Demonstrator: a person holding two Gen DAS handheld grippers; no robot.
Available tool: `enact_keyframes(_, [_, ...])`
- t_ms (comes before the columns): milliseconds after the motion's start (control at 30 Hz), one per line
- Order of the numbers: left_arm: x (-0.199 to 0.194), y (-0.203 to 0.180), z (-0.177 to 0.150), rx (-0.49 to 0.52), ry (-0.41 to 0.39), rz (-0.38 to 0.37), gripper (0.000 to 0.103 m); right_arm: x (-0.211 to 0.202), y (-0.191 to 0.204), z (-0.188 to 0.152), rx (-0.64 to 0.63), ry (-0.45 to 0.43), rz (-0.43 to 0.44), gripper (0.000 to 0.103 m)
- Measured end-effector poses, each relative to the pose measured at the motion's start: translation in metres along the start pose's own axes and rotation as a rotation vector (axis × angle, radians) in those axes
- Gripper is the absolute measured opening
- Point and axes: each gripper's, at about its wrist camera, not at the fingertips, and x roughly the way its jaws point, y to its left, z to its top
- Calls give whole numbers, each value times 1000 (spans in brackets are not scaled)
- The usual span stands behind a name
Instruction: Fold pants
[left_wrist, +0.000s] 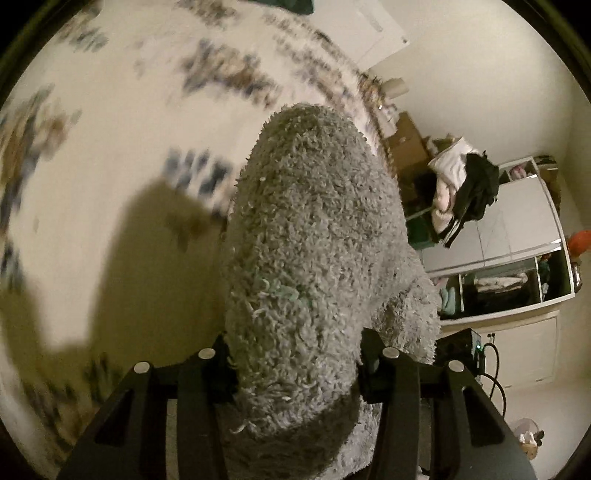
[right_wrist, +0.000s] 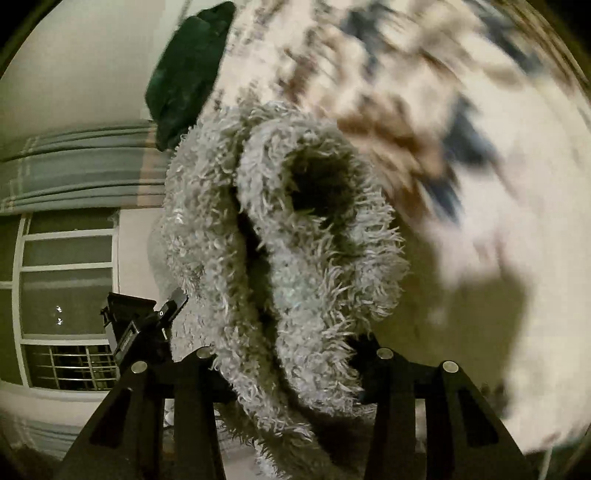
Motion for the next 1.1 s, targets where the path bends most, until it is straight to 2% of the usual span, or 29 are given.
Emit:
enact_keyframes(133, [15, -4, 69, 34, -40, -4, 42, 13, 34, 58, -33, -32, -16, 47])
enact_keyframes(267, [41, 14, 144, 29, -47, 5, 42, 56, 62, 136, -64, -45, -44, 47])
enact_keyframes(333, [52, 23, 178, 28, -46, 12, 42, 74, 74, 163, -69, -49, -55, 47])
enact_keyframes(433, [66, 35, 212, 34, -40, 28, 43, 101, 87, 210, -75, -51, -75, 47])
enact_keyframes(567, [90, 57, 249, 13, -4, 77, 43, 126, 82, 248, -57, -51, -101, 47])
enact_keyframes(733, [101, 77, 254, -28, 31, 110, 47, 140, 72, 265, -48, -30, -148, 48])
enact_keyframes(767, [99, 77, 251, -27, 34, 126, 49, 140, 70, 264, -44, -22, -155, 50])
enact_keyframes(800, [98, 75, 248, -21, 38, 144, 51, 140, 70, 266, -45, -21, -167, 56])
enact_keyframes(867, [95, 65, 245, 18, 35, 214, 56, 142, 76, 268, -71, -21, -213, 62])
enact_keyframes(933, [87, 47, 239, 91, 9, 319, 64, 139, 84, 263, -115, -33, -289, 76])
enact_keyframes(967, [86, 42, 238, 116, -3, 351, 68, 135, 90, 258, -145, -46, -340, 79])
enact_keyframes(1033, [78, 26, 233, 187, -43, 431, 82, 130, 101, 251, -181, -75, -414, 89])
enact_keyframes(1067, [73, 16, 229, 227, -59, 472, 92, 124, 106, 245, -196, -98, -448, 91])
enact_keyframes(1100, [70, 10, 226, 248, -66, 497, 96, 119, 112, 238, -210, -124, -489, 94])
